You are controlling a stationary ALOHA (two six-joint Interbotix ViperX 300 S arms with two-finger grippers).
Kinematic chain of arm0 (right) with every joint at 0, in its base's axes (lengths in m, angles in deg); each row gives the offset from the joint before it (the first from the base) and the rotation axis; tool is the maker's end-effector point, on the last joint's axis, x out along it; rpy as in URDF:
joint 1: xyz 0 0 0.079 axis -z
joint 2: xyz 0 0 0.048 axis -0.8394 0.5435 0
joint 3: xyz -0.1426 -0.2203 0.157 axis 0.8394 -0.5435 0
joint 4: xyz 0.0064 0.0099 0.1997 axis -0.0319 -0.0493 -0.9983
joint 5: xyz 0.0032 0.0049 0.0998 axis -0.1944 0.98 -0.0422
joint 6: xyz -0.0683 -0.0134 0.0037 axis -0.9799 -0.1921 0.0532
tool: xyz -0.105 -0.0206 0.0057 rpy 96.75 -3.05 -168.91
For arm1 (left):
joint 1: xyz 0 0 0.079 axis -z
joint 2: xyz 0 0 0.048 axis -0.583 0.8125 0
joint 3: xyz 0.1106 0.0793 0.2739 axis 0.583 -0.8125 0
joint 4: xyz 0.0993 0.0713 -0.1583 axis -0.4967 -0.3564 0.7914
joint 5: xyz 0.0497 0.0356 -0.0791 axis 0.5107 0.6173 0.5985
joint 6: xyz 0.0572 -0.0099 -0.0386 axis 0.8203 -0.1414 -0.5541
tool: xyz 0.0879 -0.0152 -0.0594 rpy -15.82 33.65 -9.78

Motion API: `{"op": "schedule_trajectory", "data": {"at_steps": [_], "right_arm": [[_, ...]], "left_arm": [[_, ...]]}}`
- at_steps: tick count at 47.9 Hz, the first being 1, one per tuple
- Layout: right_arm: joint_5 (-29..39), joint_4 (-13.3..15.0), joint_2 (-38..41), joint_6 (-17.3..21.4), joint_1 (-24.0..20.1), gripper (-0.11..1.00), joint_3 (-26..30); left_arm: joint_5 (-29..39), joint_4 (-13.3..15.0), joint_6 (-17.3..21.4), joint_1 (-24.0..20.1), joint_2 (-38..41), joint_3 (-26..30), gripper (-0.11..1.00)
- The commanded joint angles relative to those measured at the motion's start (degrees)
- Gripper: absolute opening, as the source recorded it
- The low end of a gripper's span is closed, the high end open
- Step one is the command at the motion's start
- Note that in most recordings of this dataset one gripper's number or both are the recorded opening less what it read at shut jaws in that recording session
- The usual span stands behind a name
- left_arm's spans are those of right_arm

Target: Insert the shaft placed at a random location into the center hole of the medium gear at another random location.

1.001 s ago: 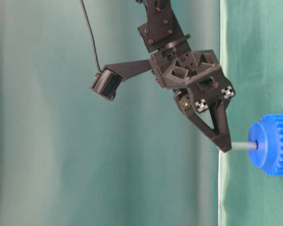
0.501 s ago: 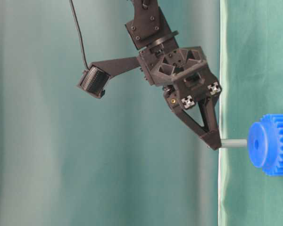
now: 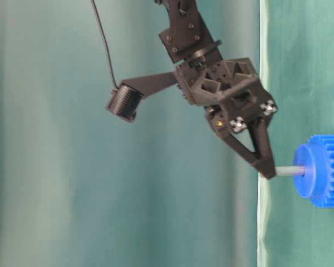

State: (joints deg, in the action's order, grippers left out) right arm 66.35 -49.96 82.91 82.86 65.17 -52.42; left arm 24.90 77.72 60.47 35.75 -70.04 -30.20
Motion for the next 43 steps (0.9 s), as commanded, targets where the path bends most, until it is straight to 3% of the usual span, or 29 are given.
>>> {"op": "schedule_trajectory", "data": {"at_steps": [1, 43], "right_arm": [[-1.0, -0.2, -0.2, -0.4, -0.1, 0.14, 1.5], [-1.1, -0.8, 2.5, -0.4, 0.0, 0.14, 1.8]], "left_arm": [[-0.4, -0.2, -0.1, 0.1, 0.4, 1.1, 0.00], [-0.4, -0.2, -0.1, 0.1, 0.4, 1.0, 0.00]]}}
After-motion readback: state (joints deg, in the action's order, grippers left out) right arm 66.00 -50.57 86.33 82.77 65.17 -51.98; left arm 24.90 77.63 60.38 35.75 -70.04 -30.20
